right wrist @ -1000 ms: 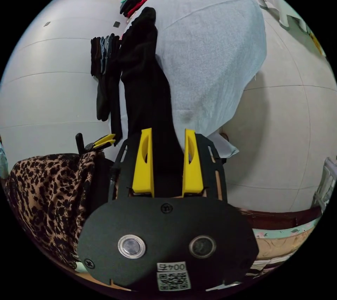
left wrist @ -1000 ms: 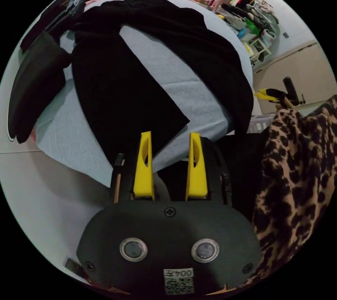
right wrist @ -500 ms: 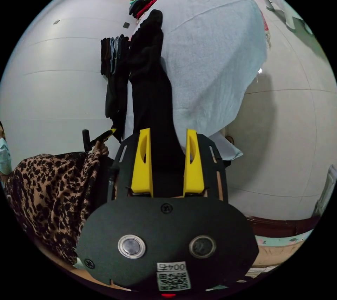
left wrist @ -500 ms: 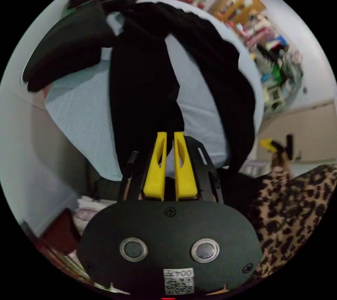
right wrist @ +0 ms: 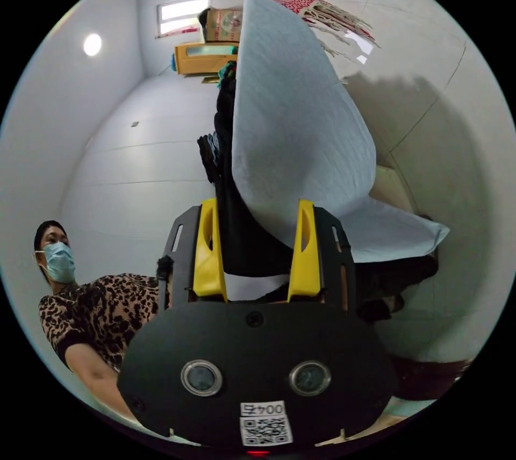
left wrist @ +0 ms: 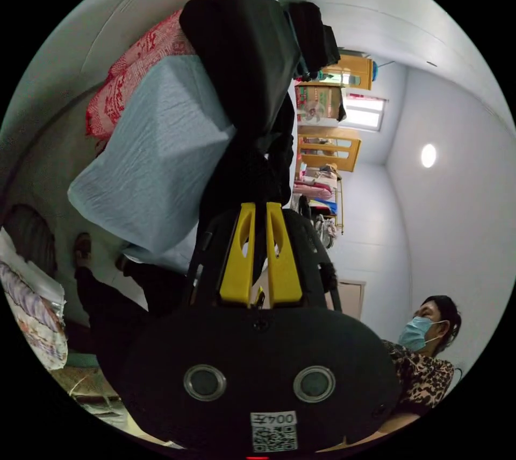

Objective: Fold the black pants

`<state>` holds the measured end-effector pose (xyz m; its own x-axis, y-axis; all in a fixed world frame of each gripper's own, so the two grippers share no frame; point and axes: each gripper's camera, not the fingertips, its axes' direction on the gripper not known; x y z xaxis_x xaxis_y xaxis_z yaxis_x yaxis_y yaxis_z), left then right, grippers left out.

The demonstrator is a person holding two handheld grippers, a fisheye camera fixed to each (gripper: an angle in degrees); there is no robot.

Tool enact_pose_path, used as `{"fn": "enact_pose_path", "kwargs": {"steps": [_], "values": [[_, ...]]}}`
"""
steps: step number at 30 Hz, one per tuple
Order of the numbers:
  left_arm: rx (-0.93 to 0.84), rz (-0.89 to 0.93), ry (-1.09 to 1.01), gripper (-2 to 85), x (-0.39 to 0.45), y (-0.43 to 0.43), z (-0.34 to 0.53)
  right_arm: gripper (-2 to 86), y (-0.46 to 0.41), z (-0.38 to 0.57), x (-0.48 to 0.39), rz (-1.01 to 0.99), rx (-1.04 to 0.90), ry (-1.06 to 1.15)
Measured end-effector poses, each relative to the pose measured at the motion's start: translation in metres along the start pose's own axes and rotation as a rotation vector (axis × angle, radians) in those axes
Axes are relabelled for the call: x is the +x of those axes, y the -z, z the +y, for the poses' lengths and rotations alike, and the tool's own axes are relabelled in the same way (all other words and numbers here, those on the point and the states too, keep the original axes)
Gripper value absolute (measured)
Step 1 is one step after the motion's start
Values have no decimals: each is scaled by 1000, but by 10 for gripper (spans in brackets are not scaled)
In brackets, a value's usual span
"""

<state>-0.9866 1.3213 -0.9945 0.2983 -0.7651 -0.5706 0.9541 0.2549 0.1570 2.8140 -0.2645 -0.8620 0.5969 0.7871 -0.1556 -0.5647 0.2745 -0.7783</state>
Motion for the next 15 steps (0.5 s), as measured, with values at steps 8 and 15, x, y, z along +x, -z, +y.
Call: {"fn": "enact_pose_path", "kwargs": {"steps": [8,15], "values": [[-118,-13,-41,33,-1,32,-21,163,-21,57,26,-216,-59,72],[-160,25,-14,32,-15,48,-17,110,-9,129,13,-159,-1,108]]}}
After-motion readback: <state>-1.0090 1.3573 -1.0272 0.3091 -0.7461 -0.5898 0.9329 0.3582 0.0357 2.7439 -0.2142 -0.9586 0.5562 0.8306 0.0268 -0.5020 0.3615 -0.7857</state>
